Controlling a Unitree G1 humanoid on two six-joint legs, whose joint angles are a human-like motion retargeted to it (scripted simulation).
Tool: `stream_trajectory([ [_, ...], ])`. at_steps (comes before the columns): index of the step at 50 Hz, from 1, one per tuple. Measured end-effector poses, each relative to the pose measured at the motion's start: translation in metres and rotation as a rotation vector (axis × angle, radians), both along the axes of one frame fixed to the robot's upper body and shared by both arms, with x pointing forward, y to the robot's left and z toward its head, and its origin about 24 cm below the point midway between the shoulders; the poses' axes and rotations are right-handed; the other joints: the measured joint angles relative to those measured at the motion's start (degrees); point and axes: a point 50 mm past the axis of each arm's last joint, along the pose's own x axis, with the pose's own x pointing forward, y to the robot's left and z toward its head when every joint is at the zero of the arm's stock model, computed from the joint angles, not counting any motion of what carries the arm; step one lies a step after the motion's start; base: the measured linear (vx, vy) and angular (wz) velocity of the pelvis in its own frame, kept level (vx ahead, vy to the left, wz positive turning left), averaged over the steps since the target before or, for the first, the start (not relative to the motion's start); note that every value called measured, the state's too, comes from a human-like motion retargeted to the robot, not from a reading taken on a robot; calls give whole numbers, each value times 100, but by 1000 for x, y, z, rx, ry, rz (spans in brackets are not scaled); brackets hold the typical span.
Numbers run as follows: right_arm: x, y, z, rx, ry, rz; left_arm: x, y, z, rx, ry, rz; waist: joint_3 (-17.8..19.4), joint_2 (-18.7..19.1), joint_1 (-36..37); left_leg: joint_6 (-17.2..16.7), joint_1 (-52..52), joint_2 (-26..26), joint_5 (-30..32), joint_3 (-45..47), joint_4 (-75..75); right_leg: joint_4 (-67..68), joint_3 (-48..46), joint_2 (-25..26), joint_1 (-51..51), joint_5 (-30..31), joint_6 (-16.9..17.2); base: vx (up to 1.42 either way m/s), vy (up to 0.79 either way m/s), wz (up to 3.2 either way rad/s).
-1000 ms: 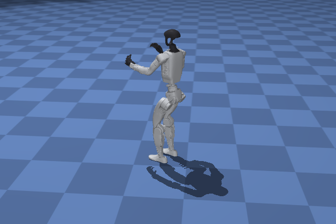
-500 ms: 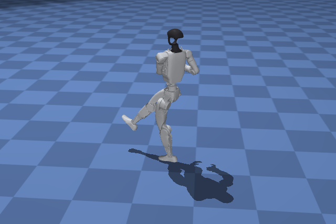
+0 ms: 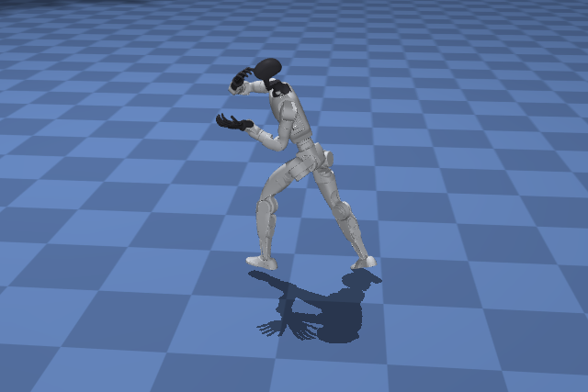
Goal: Kungfu
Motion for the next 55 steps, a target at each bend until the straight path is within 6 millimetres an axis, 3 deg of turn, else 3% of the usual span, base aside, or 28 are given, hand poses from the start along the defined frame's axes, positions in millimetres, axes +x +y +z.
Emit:
stream_trajectory([
  [2, -23, 11, 9, -61, -165, 48, -21, 14, 28, -53, -168, 105, -178, 22, 167, -95, -408, 220, 7, -87, 27, 6, -868, 139, -91, -915, 0, -18, -42, 51],
  [5, -45, 22, 21, -80, -336, 51, -42, 26, 59, -102, -342, 179, -149, 225, 224, -332, -863, 503, 258, -109, -31, 271, -543, 673, -444, -1927, 0, -47, -35, 63],
  [10, -52, 30, 23, -41, -352, 164, -48, 40, 66, -117, -376, 276, -434, 566, 11, -691, -990, 372, 574, -540, -88, 718, -503, 1039, -535, -2518, 0, -9, 5, 42],
  [20, -48, 33, 16, -1, -338, 195, -50, 40, 62, -123, -373, 313, -484, 536, -194, -734, -510, 710, 552, -308, -154, 653, -398, 894, -219, -2290, 0, 0, -2, -23],
  [28, -47, 34, 13, 18, -352, 182, -48, 44, 59, -111, -363, 328, -669, 715, -592, -405, -408, 1080, 344, 118, 110, 572, -293, 762, -221, -1898, 0, -5, 7, -48],
  [35, -30, 35, 9, 44, -300, 125, -36, 54, 52, -74, -304, 347, -776, 904, -970, -89, 51, 1247, 15, 666, 147, 405, -39, 171, -177, -1435, 0, -8, 21, -76],
  [40, -8, 34, 3, 57, -216, 54, -19, 68, 43, 29, -235, 360, -869, 1130, -1422, 53, 706, 1434, -285, 1270, -64, 480, 129, -494, -274, -1051, -92, -18, 31, -111],
  [45, 15, 34, -7, 14, -169, -97, 7, 87, 28, 217, -125, 361, -1081, 1526, -1755, -31, 1349, 2020, -474, 1867, -454, 618, 267, -851, -731, -530, -360, -29, 26, -169],
  [50, 37, 35, -23, -65, -200, -299, 28, 116, 3, 378, -3, 398, -1228, 1927, -2258, -121, 1982, 2431, -497, 2583, -833, 740, 329, -1192, -1281, -109, -388, -40, 20, -159],
  [55, 62, 24, -39, -68, -94, -443, 44, 151, -27, 544, 142, 483, -1517, 2267, -2930, -305, 2414, 2752, -501, 3258, -1049, 666, 37, -1467, -1722, -264, -526, -35, 7, -130],
])
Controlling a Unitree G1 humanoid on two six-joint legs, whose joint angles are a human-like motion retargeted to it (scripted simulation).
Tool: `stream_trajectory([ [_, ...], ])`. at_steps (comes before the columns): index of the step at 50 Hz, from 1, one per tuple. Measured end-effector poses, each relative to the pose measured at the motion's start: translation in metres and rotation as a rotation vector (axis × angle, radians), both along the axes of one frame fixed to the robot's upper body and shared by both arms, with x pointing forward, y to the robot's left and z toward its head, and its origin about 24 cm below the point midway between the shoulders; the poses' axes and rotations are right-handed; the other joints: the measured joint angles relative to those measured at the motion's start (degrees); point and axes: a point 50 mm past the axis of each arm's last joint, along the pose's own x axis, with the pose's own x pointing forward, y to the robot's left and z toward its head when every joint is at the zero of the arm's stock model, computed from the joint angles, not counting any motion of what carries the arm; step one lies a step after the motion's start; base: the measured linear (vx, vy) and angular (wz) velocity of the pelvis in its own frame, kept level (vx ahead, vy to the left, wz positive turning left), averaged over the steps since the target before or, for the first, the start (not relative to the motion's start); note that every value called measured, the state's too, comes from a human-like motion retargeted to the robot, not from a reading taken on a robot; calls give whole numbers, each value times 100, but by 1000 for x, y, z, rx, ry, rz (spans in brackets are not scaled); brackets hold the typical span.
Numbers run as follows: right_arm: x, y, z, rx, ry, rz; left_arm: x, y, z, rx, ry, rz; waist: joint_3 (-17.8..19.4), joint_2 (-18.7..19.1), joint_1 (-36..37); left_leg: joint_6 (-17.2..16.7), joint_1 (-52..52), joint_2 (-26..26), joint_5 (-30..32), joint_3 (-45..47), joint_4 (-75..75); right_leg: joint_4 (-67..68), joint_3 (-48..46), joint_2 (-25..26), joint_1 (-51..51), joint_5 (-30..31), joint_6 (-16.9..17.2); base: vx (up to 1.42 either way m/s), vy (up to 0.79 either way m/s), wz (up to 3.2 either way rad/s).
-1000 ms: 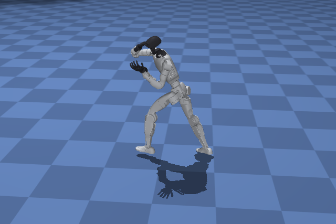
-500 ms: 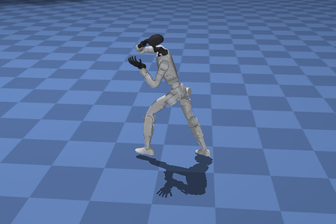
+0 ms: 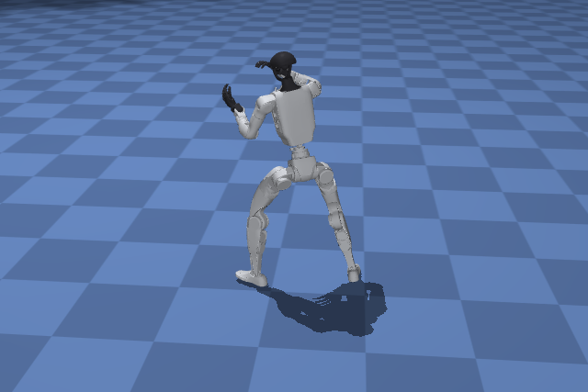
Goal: Kungfu
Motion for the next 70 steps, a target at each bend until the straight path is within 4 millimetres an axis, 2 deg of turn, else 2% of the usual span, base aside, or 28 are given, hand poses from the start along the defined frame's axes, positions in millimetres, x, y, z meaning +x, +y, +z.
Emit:
stream_trajectory([
  [3, 20, -25, -13, 68, 112, -124, 11, 15, -16, 139, 83, 71, -231, 111, -344, -172, 259, 99, -36, 297, -73, -56, 200, -82, -224, -149, -16, -14, -1, -119],
  [6, 41, -69, -30, 111, 210, -327, 24, 4, -20, 319, 106, 63, -399, 266, -641, -272, 494, 226, 61, 543, -171, -18, 325, -112, -418, -225, -136, -12, -11, -97],
  [10, 63, -148, -58, 57, 299, -757, 38, -39, -9, 619, 64, -77, -577, 655, -1067, -329, 753, 464, 228, 897, -352, 157, 68, -177, -606, -425, -400, -13, -11, -80],
  [13, 66, -228, -77, -59, 307, -1212, 41, -91, 1, 865, 2, -219, -702, 1045, -1320, -260, 771, 679, 412, 1060, -509, 515, -115, -174, -807, -748, -705, -9, -8, -55],
  [16, 51, -312, -93, -173, 294, -1688, 34, -143, 11, 1082, -74, -399, -670, 1401, -1525, -178, 732, 950, 604, 1057, -575, 823, -298, -39, -873, -862, -880, -14, -19, -40],
  [20, 3, -404, -108, -396, 342, -2216, 10, -198, 25, 1253, -225, -569, -571, 1512, -1686, -89, 905, 1032, 1131, 882, -856, 1135, 22, 302, -1003, -724, -713, -12, -50, -26],
  [25, -60, -461, -130, -378, 487, -2618, -20, -234, 23, 1268, -370, -676, -718, 1168, -1796, 137, 1253, 867, 2989, 922, -1730, 1289, 339, 713, -1141, -1226, -621, -6, -77, 0],
  [28, -82, -472, -150, -300, 591, -2692, -32, -246, 15, 1249, -403, -737, -760, 806, -1724, 158, 1264, 833, 3436, 800, -1542, 1185, 260, 777, -1135, -1343, -738, -12, -77, -29],
  [30, -96, -478, -155, -234, 632, -2742, -38, -251, 11, 1254, -422, -767, -788, 668, -1663, -225, 1183, 497, 3043, -24, -1579, 954, 199, 897, -1216, -1228, -839, -20, -54, -32],
  [33, -111, -482, -158, -142, 653, -2813, -39, -253, 9, 1265, -424, -762, -810, 257, -1446, -803, 1029, -385, 1510, -542, -804, 492, 328, 758, -1264, -906, -816, -18, -23, -58],
  [35, -117, -484, -160, -103, 679, -2836, -38, -251, 9, 1267, -424, -746, -888, -68, -1320, -827, 872, -1212, 699, -489, -322, 183, 458, 559, -1329, -705, -714, -4, -16, -59],
  [39, -127, -486, -166, -86, 781, -2863, -35, -246, 9, 1281, -407, -742, -898, -143, -1115, -823, 558, -2266, -509, -458, -253, -294, 103, 774, -1091, -615, -855, 8, -19, -59],
  [41, -134, -487, -173, -83, 842, -2883, -35, -245, 8, 1289, -400, -746, -788, -143, -933, -623, 557, -2474, -875, -505, -595, -472, 17, 1137, -855, -656, -1038, 10, -26, -80],
  [43, -141, -487, -187, -89, 918, -2897, -35, -244, 5, 1296, -391, -753, -678, -239, -809, 240, 469, -2749, -604, -759, -864, -522, -9, 1362, -687, -694, -1048, 12, -16, -69],
  [45, -146, -484, -208, -132, 1011, -2888, -34, -243, -2, 1302, -371, -767, -620, -539, -692, 899, 377, -3036, -602, -1175, -940, -328, 95, 1476, -676, -663, -821, 19, -12, -95],
  [47, -143, -476, -238, -218, 1112, -2836, -30, -237, -9, 1318, -343, -770, -626, -956, -580, 777, 494, -2418, -907, -356, -810, 358, 113, 1687, -1096, -173, 152, -14, -83, -148],
  [48, -136, -471, -252, -251, 1143, -2794, -28, -233, -8, 1325, -343, -759, -623, -1069, -585, 462, 192, -1869, -803, -430, -601, 988, -253, 2073, -1722, 269, 433, -71, -166, -116],
  [50, -131, -464, -268, -401, 1175, -2721, -32, -233, -9, 1302, -368, -777, -648, -634, -710, 364, -363, -915, -650, -619, -114, 2387, -1554, 2085, -2696, 1089, 526, -63, -116, -56],
  [53, -129, -461, -274, -590, 1130, -2719, -32, -234, -13, 1215, -353, -791, -635, 519, -577, 504, -1070, 159, -785, -1542, 334, 5050, -961, 1808, -3531, 838, 526, 40, 55, -100],
  [55, -134, -460, -279, -618, 1120, -2742, -34, -237, -20, 1209, -333, -827, -618, 1510, -475, 780, -1430, 523, -818, -2311, 354, 5767, -2, 1408, -3696, 966, 526, 41, 87, -17],
  [57, -148, -461, -284, -534, 1161, -2785, -41, -243, -24, 1214, -348, -861, -413, 2186, -562, 1032, -1666, 554, -693, -2767, 360, 5071, 700, 211, -3546, 1267, -816, 15, 38, 113],
  [58, -152, -459, -290, -467, 1204, -2793, -44, -244, -28, 1223, -351, -861, -286, 2396, -559, 1070, -1803, 632, -558, -3012, 324, 4165, 977, -218, -3465, 1335, -1755, -6, 10, 102],
  [59, -153, -457, -295, -400, 1242, -2794, -45, -244, -30, 1225, -354, -851, -172, 2437, -608, 1135, -1789, 528, -533, -2994, 334, 3025, 1460, -727, -3390, 1510, -2231, -18, 13, 92],
  [60, -153, -455, -298, -334, 1279, -2789, -46, -243, -33, 1224, -358, -836, -66, 2393, -682, 1213, -1701, 334, -562, -2846, 367, 1766, 2045, -1275, -3320, 1739, -2474, -23, 25, 62],
  [62, -140, -446, -312, -257, 1349, -2725, -42, -236, -40, 1231, -325, -810, 40, 2300, -682, 1274, -1522, 311, -529, -2538, 122, -251, 1943, -1870, -3067, 2268, -2474, -24, 10, -40],
  [64, -122, -434, -327, -263, 1409, -2640, -36, -223, -45, 1255, -277, -793, 179, 2496, -559, 1385, -1759, 587, -374, -2803, 41, -669, 2000, -1600, -3212, 2439, -2474, -22, -21, -114],
  [67, -102, -423, -339, -355, 1437, -2578, -27, -207, -55, 1224, -195, -771, 291, 2467, -669, 1634, -2026, 550, -672, -2711, 450, 1776, 2721, -1706, -4414, 1897, -2474, -9, -16, 0],
  [70, -77, -398, -363, -432, 1379, -2455, -11, -182, -82, 1193, -12, -742, 457, 2687, -795, 1311, -2445, 1211, -444, -3150, 304, 4344, 2075, -399, -4637, 1869, -2474, -3, -47, -43],
])
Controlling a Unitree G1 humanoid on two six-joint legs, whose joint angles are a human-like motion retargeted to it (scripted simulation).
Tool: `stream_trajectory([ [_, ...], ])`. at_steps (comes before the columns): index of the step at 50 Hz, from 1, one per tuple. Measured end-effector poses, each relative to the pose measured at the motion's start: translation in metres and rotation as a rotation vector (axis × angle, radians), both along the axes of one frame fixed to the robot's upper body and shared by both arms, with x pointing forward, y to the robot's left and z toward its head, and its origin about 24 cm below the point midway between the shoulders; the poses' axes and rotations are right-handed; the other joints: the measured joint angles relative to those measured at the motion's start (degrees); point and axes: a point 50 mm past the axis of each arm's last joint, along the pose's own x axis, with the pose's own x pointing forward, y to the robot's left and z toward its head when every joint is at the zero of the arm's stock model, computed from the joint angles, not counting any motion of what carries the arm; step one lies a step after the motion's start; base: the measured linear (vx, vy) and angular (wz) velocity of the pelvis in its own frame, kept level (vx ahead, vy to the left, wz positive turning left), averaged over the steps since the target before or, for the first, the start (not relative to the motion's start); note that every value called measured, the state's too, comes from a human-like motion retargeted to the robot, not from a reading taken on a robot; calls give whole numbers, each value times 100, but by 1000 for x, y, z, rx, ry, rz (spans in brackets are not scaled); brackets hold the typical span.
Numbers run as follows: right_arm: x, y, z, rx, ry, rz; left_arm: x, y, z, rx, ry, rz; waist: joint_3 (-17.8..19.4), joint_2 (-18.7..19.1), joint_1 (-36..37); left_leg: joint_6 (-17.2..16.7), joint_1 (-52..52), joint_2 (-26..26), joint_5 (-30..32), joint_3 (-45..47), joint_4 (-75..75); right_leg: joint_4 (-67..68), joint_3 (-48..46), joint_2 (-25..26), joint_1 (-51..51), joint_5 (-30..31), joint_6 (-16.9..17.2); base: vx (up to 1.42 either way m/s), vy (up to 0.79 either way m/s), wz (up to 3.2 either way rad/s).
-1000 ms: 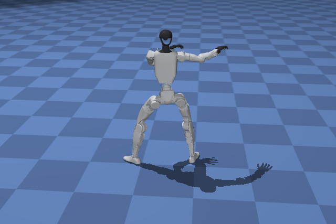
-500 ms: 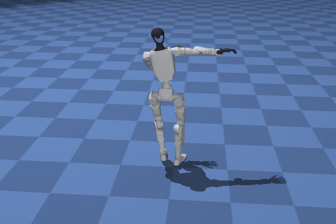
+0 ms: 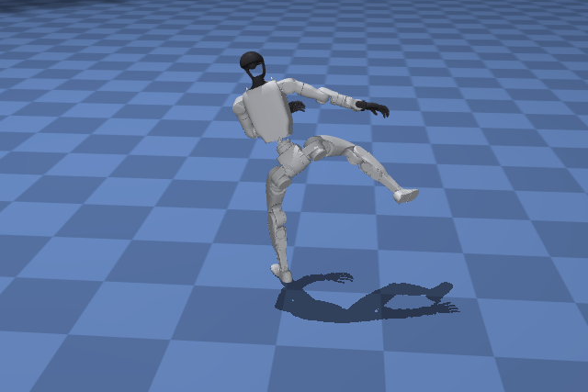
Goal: Kungfu
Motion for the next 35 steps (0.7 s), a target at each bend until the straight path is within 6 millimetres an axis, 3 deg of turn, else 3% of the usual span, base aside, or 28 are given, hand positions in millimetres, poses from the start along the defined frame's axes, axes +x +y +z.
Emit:
stream_trajectory([
  [2, 5, 14, -15, 19, -3, 65, 3, 14, -19, 8, 72, 70, -67, -179, 195, -128, 188, 237, 51, 70, -144, 1079, -953, 370, 54, -69, 87, 10, -41, -85],
  [3, 4, 20, -22, 30, 7, 81, 3, 19, -29, 2, 108, 100, -197, -370, 283, -184, 352, 212, 6, 231, -164, 1519, -1262, 469, 75, -139, 306, 17, -29, -59],
  [5, -5, 32, -40, 67, 38, 91, 0, 30, -51, -6, 177, 159, -522, -896, 355, -309, 738, 46, -109, 720, -248, 2172, -1726, 709, 132, -301, 1022, 20, -27, -32],
  [8, -11, 54, -62, 143, 60, 139, -5, 51, -83, 21, 273, 265, -893, -1399, 87, -517, 1116, -253, -216, 1178, -431, 2166, -2306, 1473, 510, -603, 2463, 14, -32, 25],
  [10, -11, 68, -73, 178, 67, 178, -6, 69, -98, 47, 320, 335, -1069, -1749, -77, -708, 1449, -491, -229, 1410, -509, 1831, -2310, 1981, 698, -692, 2995, 14, -27, 27],
  [12, -10, 79, -81, 197, 71, 222, -7, 87, -111, 63, 361, 405, -1247, -2086, -209, -797, 1878, -785, -331, 1809, -602, 1357, -2255, 1892, 998, -663, 2990, 14, -28, 14],
  [15, -4, 93, -87, 215, 61, 305, -10, 103, -130, 92, 416, 477, -1469, -2488, -374, -913, 2403, -1304, -339, 2339, -768, 440, -2006, 1354, 1387, -487, 2860, 12, -19, 12],
  [17, 4, 101, -88, 225, 44, 363, -10, 107, -140, 122, 443, 514, -1466, -2550, -497, -957, 2678, -1503, -290, 2555, -902, -382, -1758, 1153, 1601, -363, 2719, 0, -37, 16],
  [25, 63, 148, -74, 246, -101, 650, 12, 108, -142, 228, 402, 590, -711, -2099, -1212, -1334, 3694, -1440, -123, 3014, -1063, -3843, -1741, 321, 2718, 466, 2118, -15, -45, 5],
  [30, 92, 172, -59, 250, -192, 799, 23, 92, -145, 336, 374, 566, -602, -1916, -1324, -1758, 4122, -1183, 90, 3240, -1146, -4623, -2045, 13, 2671, 742, 1473, -4, -72, -38],
  [31, 99, 178, -56, 260, -223, 820, 24, 86, -146, 349, 376, 556, -583, -1907, -1360, -1868, 4222, -1183, 148, 3284, -1168, -4587, -2043, -29, 2638, 926, 1619, -7, -74, -35],
  [32, 105, 185, -52, 273, -255, 841, 25, 81, -146, 360, 375, 546, -559, -1895, -1391, -1981, 4323, -1181, 212, 3340, -1193, -4527, -2042, -58, 2599, 883, 1789, -10, -60, -29],
  [33, 112, 192, -48, 289, -291, 863, 27, 76, -145, 367, 368, 540, -527, -1881, -1414, -2098, 4425, -1176, 292, 3421, -1224, -4417, -2040, -62, 2544, 388, 2009, -13, -58, -21],
  [35, 127, 206, -37, 329, -376, 905, 33, 62, -139, 369, 326, 522, -558, -1895, -1481, -2137, 4449, -1483, 482, 3571, -1359, -3784, -2041, -406, 2080, -890, 1982, -15, -72, 5],
])
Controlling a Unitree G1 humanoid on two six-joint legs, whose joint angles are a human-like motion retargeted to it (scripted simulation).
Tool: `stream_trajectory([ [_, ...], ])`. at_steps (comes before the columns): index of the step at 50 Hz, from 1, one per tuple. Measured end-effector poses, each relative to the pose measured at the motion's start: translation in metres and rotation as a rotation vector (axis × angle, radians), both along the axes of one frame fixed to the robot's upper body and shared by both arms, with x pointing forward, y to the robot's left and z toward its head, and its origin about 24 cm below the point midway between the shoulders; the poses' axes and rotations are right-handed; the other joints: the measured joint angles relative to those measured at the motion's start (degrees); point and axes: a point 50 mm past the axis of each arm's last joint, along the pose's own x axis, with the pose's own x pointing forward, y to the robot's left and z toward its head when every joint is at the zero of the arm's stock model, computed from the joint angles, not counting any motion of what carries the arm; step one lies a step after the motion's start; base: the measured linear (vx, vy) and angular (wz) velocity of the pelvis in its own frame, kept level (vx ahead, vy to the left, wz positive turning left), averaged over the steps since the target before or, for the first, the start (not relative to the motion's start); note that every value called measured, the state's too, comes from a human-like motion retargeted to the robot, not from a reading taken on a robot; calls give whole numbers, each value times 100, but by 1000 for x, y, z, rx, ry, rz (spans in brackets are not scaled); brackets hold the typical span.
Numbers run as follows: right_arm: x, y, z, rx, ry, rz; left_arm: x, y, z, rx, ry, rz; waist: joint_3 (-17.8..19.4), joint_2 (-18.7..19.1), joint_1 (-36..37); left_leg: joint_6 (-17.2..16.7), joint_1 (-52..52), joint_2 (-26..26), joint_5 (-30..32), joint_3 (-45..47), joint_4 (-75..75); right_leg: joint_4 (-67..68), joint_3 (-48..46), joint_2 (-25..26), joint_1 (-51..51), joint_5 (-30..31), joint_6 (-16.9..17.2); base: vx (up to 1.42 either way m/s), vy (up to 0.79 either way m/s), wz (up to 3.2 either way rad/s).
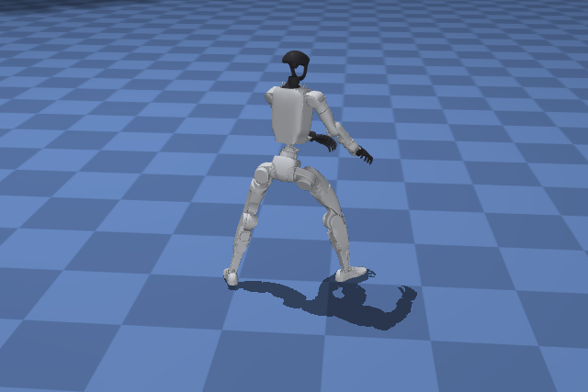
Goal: Kungfu
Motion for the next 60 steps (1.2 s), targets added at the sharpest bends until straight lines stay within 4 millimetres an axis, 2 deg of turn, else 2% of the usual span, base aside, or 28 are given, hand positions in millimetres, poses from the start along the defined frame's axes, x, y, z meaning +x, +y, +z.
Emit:
stream_trajectory([
  [2, 16, 10, 15, 80, -62, 38, 5, -15, 8, 25, -51, -48, -103, -158, -49, 0, -95, -544, 155, -24, -90, 1139, 1130, -313, -1305, -458, 113, -28, -80, 37],
  [3, 28, 16, 29, 118, -106, 63, 9, -25, 16, 33, -87, -65, 58, -57, -84, 0, -253, -666, 232, -281, -41, 1323, 1438, -364, -1733, -480, 88, -57, -22, 39],
  [5, 52, 29, 61, 182, -185, 154, 21, -40, 33, 56, -146, -85, 343, 103, -163, 0, -426, -940, 286, -494, 0, 1673, 1489, -531, -2294, -797, -13, -56, 1, 0],
  [7, 64, 46, 78, 220, -198, 246, 28, -37, 39, 111, -156, -87, 502, 544, -227, 0, -514, -855, 303, -569, -120, 2103, 1643, -246, -2683, -1162, 48, -13, 5, -56],
  [8, 70, 56, 86, 241, -197, 287, 33, -35, 43, 129, -166, -60, 585, 846, -253, 0, -645, -804, 229, -744, -65, 2163, 1680, -122, -2874, -1134, 55, 9, 9, -61],
  [12, 78, 82, 105, 256, -229, 421, 39, -41, 58, 205, -207, -141, 732, 1408, -260, 0, -626, -1015, 218, -775, -459, 2535, 1876, 78, -3631, -1189, -40, 8, 9, -48],
  [15, 82, 85, 115, 284, -241, 443, 48, -35, 71, 315, -243, -190, 998, 1760, -149, 0, -665, -930, 160, -556, -629, 2724, 1798, 220, -3951, -1167, -149, -3, 17, -38],
  [17, 83, 87, 125, 419, -207, 472, 50, -35, 79, 322, -206, -218, 1210, 2052, -29, 0, -781, -704, 65, -510, -561, 2765, 1589, 305, -3943, -1185, -240, 4, 1, -13],
  [20, 74, 86, 130, 600, -131, 522, 45, -33, 74, 346, -68, -230, 1351, 2224, 138, 0, -768, -680, 39, -553, -623, 2888, 1596, 344, -3947, -1255, -262, 2, 0, 4],
  [23, 50, 98, 140, 780, -46, 662, 31, -7, 69, 447, 53, -200, 1411, 2339, 307, 0, -687, -706, -20, -518, -759, 2992, 1684, 401, -3939, -1328, -293, 1, -1, 15],
  [25, 27, 121, 142, 898, 27, 773, 6, 11, 66, 482, 80, -200, 1395, 2445, 447, 0, -655, -701, -54, -492, -837, 3065, 1722, 422, -3938, -1333, -318, 7, 1, 24],
  [28, -19, 179, 119, 1008, 62, 883, -35, 29, 68, 410, 80, -225, 1286, 2550, 784, 0, -617, -729, -94, -489, -894, 3099, 1809, 462, -3936, -1349, -316, 9, 8, 13],
  [30, -31, 194, 122, 1075, 19, 915, -48, 35, 67, 385, 79, -212, 1240, 2561, 940, 0, -584, -877, -81, -508, -998, 3065, 1941, 367, -3950, -1383, -239, 2, 14, 35],
  [32, -45, 204, 127, 1113, -55, 969, -66, 51, 63, 402, 70, -141, 1165, 2567, 1098, 0, -607, -857, -116, -476, -1036, 3018, 1957, 382, -3938, -1397, -188, -6, 13, 20],
  [37, -43, 206, 133, 1081, 2, 1058, -80, 67, 53, 409, 95, -47, 988, 2486, 1204, 0, -626, -1129, -156, -533, -1253, 2758, 2170, 196, -3950, -1219, -62, -7, 18, 32],
  [41, -40, 206, 131, 1095, 51, 1054, -81, 74, 51, 441, 151, -45, 1006, 2559, 1111, 0, -669, -1239, -202, -577, -1341, 2537, 2206, 105, -3924, -1081, -25, -10, 13, 14],
  [50, -35, 204, 128, 1102, 82, 1037, -80, 78, 50, 422, 213, -57, 1081, 2508, 961, 0, -607, -1300, -201, -526, -1368, 2215, 2097, 46, -3829, -861, -47, -2, 7, -12],
  [60, -28, 197, 121, 1007, 104, 991, -81, 79, 28, 349, 340, -36, 1163, 2373, 754, 0, -500, -1352, -246, -448, -1278, 1854, 2015, 38, -3709, -537, -129, -2, 9, -21],
])
